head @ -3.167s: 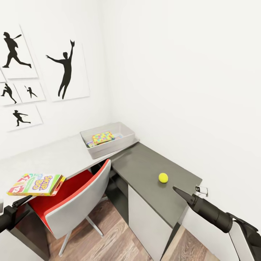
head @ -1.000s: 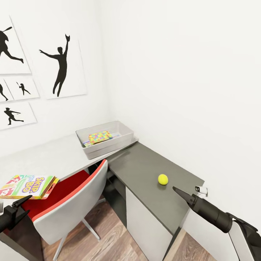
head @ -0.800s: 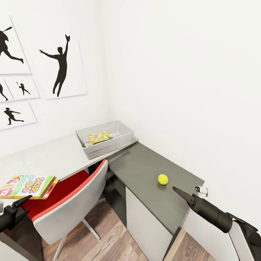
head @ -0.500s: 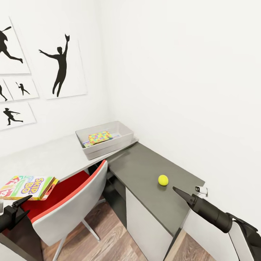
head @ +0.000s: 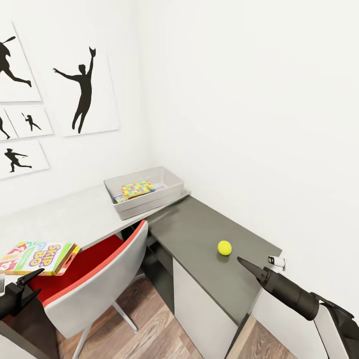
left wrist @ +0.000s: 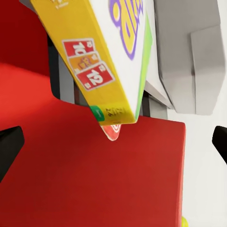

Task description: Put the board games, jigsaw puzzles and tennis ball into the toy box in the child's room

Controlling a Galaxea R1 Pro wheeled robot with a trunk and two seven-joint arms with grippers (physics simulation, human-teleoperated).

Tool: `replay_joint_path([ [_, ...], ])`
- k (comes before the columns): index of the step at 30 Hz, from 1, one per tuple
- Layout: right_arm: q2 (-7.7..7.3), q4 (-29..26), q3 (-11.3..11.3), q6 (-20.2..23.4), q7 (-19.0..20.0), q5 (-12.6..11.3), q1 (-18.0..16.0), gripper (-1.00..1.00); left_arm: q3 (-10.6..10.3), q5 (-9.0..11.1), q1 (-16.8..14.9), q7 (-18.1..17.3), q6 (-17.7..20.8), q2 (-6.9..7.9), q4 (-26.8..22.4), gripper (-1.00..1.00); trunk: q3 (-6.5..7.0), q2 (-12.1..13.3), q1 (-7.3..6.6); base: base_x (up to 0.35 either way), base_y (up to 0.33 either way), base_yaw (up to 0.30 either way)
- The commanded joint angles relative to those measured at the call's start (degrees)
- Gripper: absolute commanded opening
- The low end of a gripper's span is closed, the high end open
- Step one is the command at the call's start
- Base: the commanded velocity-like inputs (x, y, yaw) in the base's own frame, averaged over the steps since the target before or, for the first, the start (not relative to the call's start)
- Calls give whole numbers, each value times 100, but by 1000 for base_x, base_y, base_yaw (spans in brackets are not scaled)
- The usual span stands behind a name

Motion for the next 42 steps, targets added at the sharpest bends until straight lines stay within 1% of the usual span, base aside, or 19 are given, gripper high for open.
replay_joint_path([
  [1,0,0,-1,40,1,-25,-3,100,13,-4,-6,-16,27,0,2,100,-6,-3,0,0,0,0],
  [12,-1,2,-1,209,-28,-19,-3,100,13,-4,-5,-15,27,0,2,100,-6,-3,0,0,0,0],
  [34,-4,-6,-10,223,-22,-18,-3,100,13,-4,-5,-15,27,0,3,100,-6,-3,0,0,0,0],
  [42,1,-16,-10,223,-22,-18,-3,100,13,-4,-3,-12,27,0,2,100,-6,-3,0,131,54,0],
])
